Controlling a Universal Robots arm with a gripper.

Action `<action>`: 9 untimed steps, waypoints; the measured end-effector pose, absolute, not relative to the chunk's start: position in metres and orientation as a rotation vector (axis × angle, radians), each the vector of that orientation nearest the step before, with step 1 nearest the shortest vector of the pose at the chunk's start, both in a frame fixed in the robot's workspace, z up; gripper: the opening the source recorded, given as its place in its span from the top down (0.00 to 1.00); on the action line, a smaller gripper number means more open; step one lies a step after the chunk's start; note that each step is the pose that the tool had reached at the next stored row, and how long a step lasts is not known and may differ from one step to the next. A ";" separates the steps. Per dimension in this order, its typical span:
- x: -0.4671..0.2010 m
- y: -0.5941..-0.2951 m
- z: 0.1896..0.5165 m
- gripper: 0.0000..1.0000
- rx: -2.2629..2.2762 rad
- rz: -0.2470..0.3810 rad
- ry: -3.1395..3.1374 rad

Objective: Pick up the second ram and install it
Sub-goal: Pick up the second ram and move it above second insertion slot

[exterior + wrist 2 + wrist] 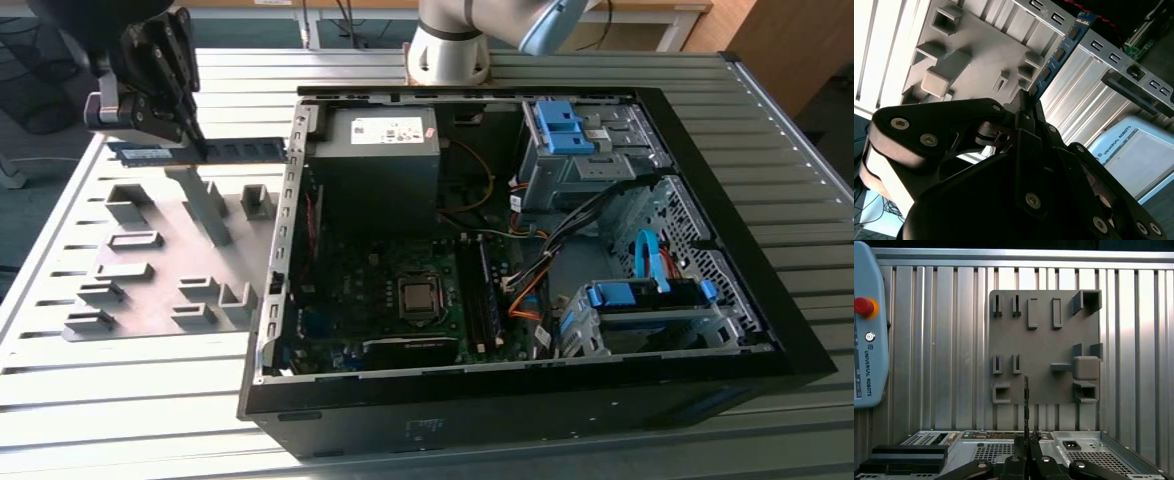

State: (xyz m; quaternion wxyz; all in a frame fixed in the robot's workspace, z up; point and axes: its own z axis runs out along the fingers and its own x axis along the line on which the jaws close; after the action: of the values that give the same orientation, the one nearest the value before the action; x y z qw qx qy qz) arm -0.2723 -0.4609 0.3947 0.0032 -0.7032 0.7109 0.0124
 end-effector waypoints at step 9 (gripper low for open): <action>-0.262 -0.461 0.395 0.86 -2.205 0.039 2.229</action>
State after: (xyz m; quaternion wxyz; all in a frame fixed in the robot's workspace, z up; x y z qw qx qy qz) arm -0.2618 -0.4609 0.3946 0.0032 -0.7032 0.7109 0.0124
